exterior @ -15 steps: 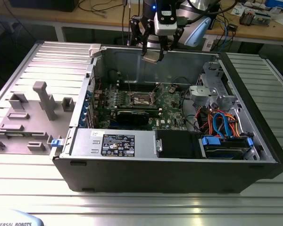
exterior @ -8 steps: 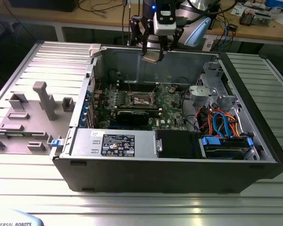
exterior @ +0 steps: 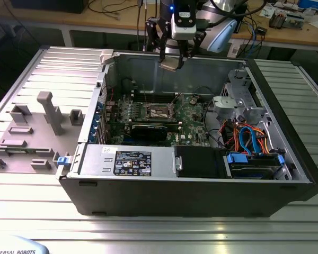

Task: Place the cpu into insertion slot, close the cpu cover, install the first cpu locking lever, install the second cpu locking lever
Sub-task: 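Place the cpu into insertion slot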

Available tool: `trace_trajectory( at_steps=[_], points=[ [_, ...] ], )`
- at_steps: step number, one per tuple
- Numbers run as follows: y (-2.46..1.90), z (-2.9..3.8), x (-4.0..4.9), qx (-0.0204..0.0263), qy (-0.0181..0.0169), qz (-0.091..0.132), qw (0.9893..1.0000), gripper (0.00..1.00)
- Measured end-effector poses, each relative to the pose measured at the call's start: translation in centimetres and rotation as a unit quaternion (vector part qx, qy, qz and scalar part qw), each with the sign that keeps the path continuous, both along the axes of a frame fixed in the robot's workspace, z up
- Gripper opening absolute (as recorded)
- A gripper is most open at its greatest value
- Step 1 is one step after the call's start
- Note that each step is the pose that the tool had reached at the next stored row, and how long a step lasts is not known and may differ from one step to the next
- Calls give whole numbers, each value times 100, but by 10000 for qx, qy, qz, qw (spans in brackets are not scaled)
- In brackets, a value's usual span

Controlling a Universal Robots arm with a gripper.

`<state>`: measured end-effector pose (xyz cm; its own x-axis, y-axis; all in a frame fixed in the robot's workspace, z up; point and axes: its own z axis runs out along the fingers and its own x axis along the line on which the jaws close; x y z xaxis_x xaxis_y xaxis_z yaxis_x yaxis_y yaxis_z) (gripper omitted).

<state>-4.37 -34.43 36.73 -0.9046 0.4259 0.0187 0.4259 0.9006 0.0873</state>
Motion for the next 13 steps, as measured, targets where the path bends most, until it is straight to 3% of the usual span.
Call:
trace_trajectory(
  at_steps=[7,13],
  points=[
    [0,-2,-18,-1,0,-256,9997,54],
    [0,-4,-36,-1,0,-544,9985,54]
  ],
)
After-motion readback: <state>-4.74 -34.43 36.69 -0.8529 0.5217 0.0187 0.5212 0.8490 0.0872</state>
